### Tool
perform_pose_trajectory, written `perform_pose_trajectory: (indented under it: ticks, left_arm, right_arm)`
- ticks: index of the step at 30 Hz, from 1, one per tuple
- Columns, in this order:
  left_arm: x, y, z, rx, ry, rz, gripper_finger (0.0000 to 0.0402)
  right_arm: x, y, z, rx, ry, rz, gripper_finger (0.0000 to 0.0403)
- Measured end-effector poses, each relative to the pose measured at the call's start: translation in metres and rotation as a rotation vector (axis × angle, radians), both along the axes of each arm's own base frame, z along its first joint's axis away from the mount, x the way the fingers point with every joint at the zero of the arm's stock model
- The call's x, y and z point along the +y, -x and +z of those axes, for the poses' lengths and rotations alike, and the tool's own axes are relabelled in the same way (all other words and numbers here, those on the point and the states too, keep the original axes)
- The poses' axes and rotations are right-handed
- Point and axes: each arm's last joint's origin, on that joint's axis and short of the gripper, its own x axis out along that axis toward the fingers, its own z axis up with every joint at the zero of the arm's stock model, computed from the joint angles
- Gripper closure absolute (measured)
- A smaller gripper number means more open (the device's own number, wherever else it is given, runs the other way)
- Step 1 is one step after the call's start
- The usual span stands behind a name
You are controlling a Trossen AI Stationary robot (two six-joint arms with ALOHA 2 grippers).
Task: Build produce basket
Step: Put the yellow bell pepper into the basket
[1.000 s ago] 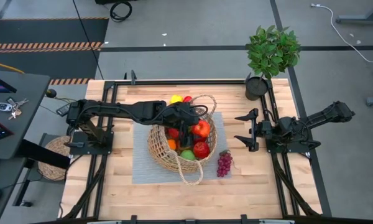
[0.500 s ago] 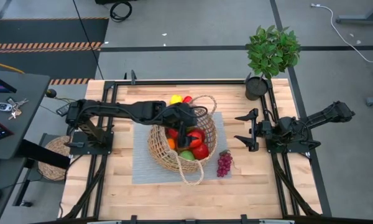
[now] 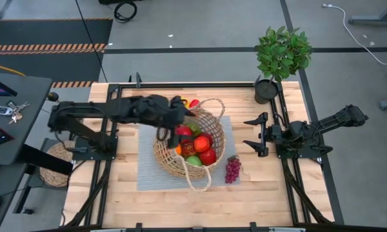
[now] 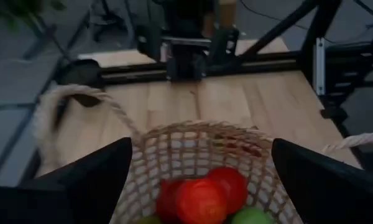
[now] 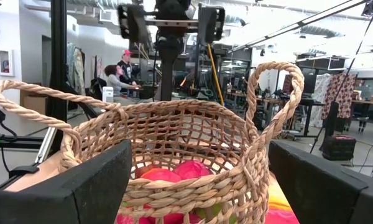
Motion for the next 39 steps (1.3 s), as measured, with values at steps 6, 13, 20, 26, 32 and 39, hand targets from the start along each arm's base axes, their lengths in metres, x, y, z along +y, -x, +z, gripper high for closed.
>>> perform_pose_trajectory:
  ticks: [6, 13, 20, 26, 32, 39]
  left_arm:
    - [0.018, 0.038, -0.011, -0.072, -0.040, 0.132, 0.0008]
    - [0.067, 0.065, -0.048, -0.208, 0.105, 0.417, 0.0008]
    - [0.111, 0.078, -0.082, -0.205, 0.227, 0.693, 0.0008]
    - [0.124, 0.087, -0.105, -0.120, 0.227, 0.761, 0.0008]
    - [0.133, 0.095, -0.113, -0.006, 0.127, 0.810, 0.0008]
    - [0.167, 0.088, -0.134, 0.052, 0.328, 0.776, 0.0008]
  right_arm:
    - [0.000, 0.000, 0.000, 0.000, 0.000, 0.000, 0.0023]
    - [0.000, 0.000, 0.000, 0.000, 0.000, 0.000, 0.0023]
    - [0.000, 0.000, 0.000, 0.000, 0.000, 0.001, 0.0023]
    - [0.000, 0.000, 0.000, 0.000, 0.000, 0.000, 0.0023]
    - [0.000, 0.000, 0.000, 0.000, 0.000, 0.000, 0.0023]
    - [0.000, 0.000, 0.000, 0.000, 0.000, 0.000, 0.0023]
